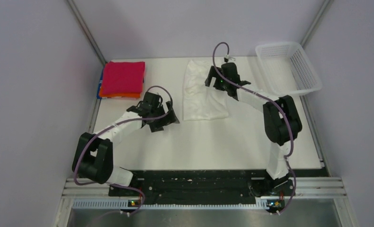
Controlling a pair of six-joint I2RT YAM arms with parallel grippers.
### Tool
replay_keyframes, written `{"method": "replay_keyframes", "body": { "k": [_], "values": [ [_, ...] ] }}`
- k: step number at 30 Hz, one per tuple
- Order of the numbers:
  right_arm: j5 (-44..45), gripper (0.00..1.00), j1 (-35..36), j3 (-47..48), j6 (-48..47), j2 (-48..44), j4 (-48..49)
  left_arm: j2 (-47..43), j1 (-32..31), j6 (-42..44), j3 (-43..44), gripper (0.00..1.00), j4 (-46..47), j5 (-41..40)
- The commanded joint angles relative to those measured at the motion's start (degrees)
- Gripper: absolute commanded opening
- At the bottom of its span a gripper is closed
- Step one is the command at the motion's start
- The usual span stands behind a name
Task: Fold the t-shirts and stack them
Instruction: Fold the folded rectangular tshirt in 1/3 of the way
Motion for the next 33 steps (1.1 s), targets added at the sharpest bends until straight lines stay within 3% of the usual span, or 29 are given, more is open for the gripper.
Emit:
{"method": "replay_keyframes", "body": {
  "k": [1,6,11,14,19,22,26,33],
  "values": [
    [1.22,0.99,-0.65,-10.4,-0.09,-11.72,-2.42,4.42,-0.46,-1.33,2.22,0.99,6.33,3.76],
    [-4.86,0.99,-3.48,-22.84,2.11,-19.55,-1.52,11.64,-2.11,-1.91,7.17,0.95,8.0,5.22],
    [-11.79,0.99,-3.48,-27.3,0.47,-22.26,2.29,17.98,-3.15,-4.35,11.0,0.76,10.76,5.34],
    [-17.08,0.99,-3.29,-27.33,0.47,-21.46,7.33,21.29,-3.54,-5.92,12.12,0.58,11.81,5.04],
    [-24.59,0.99,-0.2,-21.29,0.99,-14.88,13.06,25.78,-3.7,-8.09,13.13,0.24,13.66,5.63],
    [-25.89,0.99,1.78,-15.66,1.53,-8.86,13.06,28.04,-3.77,-8.62,13.86,0.19,13.13,5.06],
    [-28.78,0.99,3.38,-8.71,3.1,-2.0,14.25,29.28,-3.7,-8.74,14.22,0.0,10.92,2.36],
    [-31.22,0.99,4.64,0.07,8.71,8.52,20.35,28.83,-3.74,-7.62,12.79,0.0,10.21,1.07]
  ]
}}
